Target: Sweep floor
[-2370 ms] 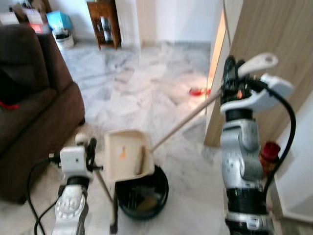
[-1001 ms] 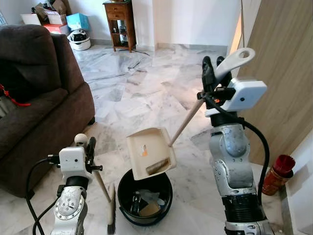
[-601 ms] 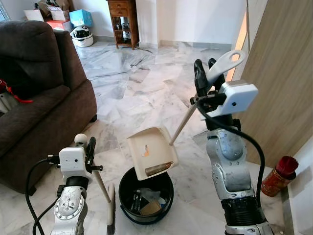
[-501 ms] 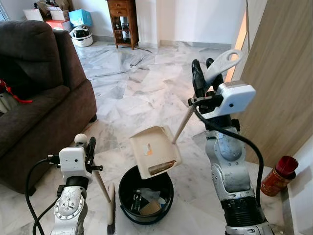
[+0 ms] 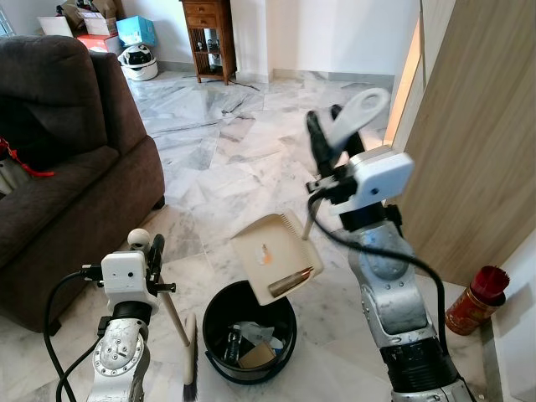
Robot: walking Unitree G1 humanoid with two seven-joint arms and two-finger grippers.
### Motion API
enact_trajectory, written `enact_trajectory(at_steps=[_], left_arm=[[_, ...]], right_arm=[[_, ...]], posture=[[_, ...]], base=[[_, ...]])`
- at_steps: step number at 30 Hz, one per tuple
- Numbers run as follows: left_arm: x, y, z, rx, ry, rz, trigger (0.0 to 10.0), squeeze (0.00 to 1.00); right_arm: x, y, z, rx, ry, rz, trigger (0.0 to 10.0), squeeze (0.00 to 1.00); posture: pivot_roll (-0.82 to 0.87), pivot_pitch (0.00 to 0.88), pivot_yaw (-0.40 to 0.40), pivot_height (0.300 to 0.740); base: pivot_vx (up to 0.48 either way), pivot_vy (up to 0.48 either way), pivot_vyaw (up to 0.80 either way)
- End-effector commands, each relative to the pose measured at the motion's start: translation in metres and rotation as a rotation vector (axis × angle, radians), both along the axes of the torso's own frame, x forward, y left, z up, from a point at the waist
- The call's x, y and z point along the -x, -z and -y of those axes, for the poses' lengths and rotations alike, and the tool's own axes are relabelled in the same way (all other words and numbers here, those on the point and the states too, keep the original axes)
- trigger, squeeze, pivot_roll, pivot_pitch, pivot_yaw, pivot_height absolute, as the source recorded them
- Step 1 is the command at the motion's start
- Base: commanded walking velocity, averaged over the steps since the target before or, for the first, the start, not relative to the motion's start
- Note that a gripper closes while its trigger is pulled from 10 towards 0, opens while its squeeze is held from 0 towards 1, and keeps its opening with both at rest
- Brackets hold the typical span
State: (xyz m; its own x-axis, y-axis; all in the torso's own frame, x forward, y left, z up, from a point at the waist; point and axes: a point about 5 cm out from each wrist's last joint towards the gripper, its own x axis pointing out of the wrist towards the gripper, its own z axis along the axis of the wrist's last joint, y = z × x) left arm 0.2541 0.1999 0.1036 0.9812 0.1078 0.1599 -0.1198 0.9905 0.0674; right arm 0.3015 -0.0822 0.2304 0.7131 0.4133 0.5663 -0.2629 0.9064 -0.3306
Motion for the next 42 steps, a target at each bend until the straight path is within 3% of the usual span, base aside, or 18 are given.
enact_trajectory(at_steps=[1,16,25,30,42], left_arm=[[-0.003,-0.011,-0.002,-0.02,-0.002,0.063,10.0,0.0],[-0.004,-0.012,-0.002,-0.016,-0.003,0.068,10.0,0.0],[-0.005,-0.012,-0.002,-0.015,-0.001,0.071,10.0,0.0],[-0.006,-0.012,-0.002,-0.013,0.005,0.072,10.0,0.0],[-0.007,-0.012,-0.001,-0.009,0.008,0.074,10.0,0.0]], right_arm=[[0.013,-0.018,-0.005,-0.02,-0.055,0.109,10.0,0.0],[0.024,-0.015,-0.01,-0.076,-0.139,0.063,10.0,0.0],[0.033,-0.012,-0.013,-0.018,-0.163,0.069,10.0,0.0],[0.041,-0.008,-0.02,0.071,-0.175,0.092,10.0,0.0],[0.051,-0.013,-0.031,0.03,-0.241,0.086,10.0,0.0]], posture=[[0.1,0.004,0.072,0.74],[0.1,0.002,0.074,0.74],[0.1,0.002,0.074,0.74],[0.09,0.0,0.077,0.74],[0.09,0.0,0.076,0.74]], base=[[0.0,0.0,0.0],[0.0,0.0,0.0],[0.0,0.0,0.0],[0.0,0.0,0.0],[0.0,0.0,0.0]])
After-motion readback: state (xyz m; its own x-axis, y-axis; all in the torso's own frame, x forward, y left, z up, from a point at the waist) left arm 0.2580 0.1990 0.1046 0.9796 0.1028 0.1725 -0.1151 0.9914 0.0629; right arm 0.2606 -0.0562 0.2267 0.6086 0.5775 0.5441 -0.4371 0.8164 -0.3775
